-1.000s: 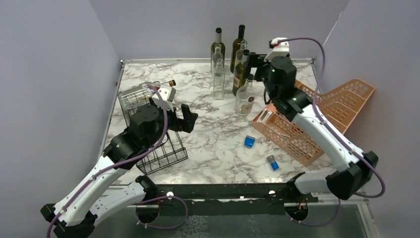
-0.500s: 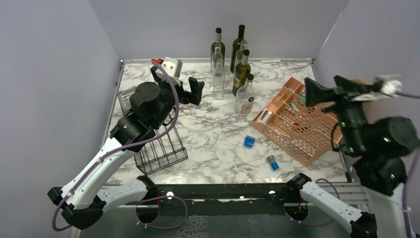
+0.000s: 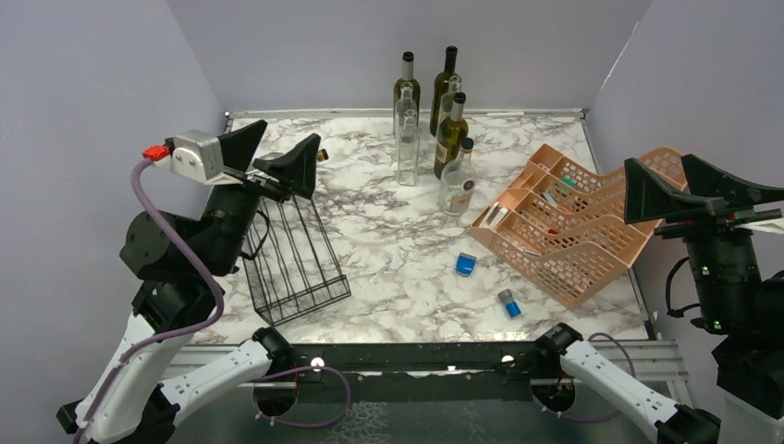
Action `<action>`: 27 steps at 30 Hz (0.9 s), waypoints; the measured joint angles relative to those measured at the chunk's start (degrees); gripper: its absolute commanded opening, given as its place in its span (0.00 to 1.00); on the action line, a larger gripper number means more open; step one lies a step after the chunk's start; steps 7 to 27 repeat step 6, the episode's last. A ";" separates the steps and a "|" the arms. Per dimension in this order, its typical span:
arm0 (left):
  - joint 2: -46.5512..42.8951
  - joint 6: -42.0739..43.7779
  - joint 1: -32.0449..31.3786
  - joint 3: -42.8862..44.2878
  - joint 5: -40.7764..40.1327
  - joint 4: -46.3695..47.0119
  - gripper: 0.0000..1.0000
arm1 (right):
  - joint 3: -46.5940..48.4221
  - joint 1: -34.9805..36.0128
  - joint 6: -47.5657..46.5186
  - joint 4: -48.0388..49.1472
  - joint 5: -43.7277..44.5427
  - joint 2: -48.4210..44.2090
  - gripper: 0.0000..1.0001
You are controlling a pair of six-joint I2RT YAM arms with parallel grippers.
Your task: Take the wine bottle off the wine rack
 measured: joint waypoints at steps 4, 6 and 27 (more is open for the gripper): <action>-0.83 0.24 0.00 -0.04 -1.03 0.02 0.99 | -0.42 0.00 -0.17 -0.09 0.11 1.07 1.00; -0.81 0.37 0.00 -0.57 -1.55 -0.07 0.99 | -1.57 0.00 -0.63 0.13 0.11 1.09 1.00; -0.81 0.37 0.00 -0.57 -1.55 -0.07 0.99 | -1.57 0.00 -0.63 0.13 0.11 1.09 1.00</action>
